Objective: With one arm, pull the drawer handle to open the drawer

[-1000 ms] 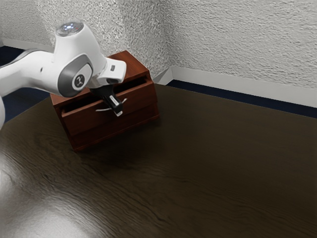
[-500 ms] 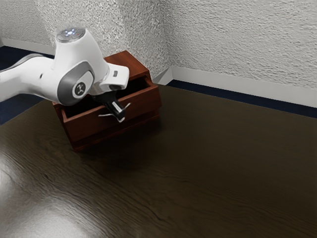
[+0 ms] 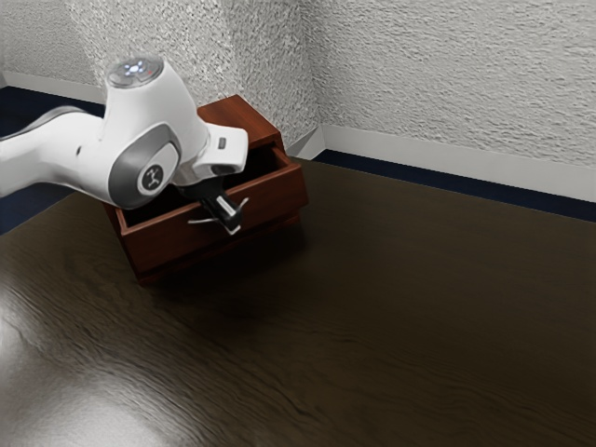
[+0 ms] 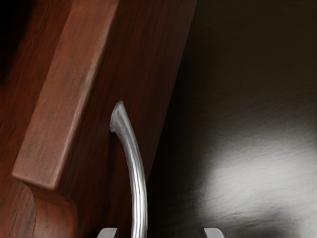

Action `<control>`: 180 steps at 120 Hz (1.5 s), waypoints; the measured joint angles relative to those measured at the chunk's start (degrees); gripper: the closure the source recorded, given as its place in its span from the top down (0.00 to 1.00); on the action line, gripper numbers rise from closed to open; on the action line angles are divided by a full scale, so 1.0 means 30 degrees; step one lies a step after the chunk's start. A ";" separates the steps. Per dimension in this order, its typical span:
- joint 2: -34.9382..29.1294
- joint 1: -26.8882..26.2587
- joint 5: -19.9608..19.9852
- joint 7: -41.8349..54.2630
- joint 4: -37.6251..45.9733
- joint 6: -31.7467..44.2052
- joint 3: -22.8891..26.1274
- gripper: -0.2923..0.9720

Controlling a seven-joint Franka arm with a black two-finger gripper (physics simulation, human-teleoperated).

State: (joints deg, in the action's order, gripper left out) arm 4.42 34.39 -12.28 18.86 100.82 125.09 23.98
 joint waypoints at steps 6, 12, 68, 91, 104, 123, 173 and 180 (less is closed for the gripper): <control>-0.0075 -0.0035 0.0010 -0.0116 0.0086 0.0065 -0.0003 0.34; -0.0186 -0.0050 0.0036 -0.0218 0.0169 0.0112 0.0001 0.33; -0.1691 -0.0777 0.1118 -0.1303 0.2451 0.1476 0.0101 0.33; -0.2563 -0.1222 0.1399 -0.1725 0.3426 0.1998 -0.0002 0.32; -0.2792 -0.1252 0.1502 -0.1948 0.3675 0.2253 0.0012 0.32; -0.2964 -0.1291 0.1516 -0.2291 0.3930 0.2558 0.0027 0.32; -0.3120 -0.1320 0.1549 -0.2782 0.4055 0.2935 0.0047 0.39; -0.3131 -0.1343 0.1523 -0.2833 0.4054 0.2950 0.0052 0.40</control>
State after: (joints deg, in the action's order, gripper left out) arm -4.97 30.37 -7.71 10.36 112.99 133.94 24.13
